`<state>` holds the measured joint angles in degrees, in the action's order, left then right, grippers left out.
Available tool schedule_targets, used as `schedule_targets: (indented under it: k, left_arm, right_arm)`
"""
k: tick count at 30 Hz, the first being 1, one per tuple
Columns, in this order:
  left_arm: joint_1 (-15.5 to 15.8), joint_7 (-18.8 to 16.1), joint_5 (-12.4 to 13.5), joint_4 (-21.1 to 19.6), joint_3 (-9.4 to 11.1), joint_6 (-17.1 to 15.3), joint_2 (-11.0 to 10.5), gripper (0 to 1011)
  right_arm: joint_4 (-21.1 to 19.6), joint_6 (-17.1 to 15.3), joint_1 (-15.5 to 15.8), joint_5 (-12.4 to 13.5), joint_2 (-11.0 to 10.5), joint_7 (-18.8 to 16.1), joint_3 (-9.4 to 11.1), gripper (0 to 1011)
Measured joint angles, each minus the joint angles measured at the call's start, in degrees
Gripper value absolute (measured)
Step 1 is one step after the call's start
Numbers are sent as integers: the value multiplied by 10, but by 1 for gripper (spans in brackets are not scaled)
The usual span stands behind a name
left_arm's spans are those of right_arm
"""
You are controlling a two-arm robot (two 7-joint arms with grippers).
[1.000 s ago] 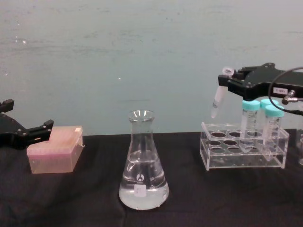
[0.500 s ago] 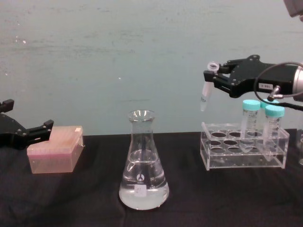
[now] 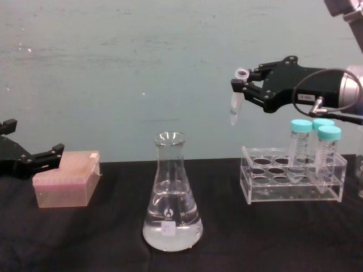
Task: Pour the liquid from the test tube into the beaker using one hand.
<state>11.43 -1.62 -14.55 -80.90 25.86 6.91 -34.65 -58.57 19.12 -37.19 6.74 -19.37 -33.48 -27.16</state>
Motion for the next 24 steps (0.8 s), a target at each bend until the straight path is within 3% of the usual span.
schedule_targets:
  k: [11,24]
  left_arm:
    - [0,0,0,0,0,0,0,1000]
    - [0,0,0,0,0,0,0,1000]
  right_arm:
    - [-28,0,4,-44,0,29,-12,202]
    - [-43,0,0,-67,3,33,-21,202]
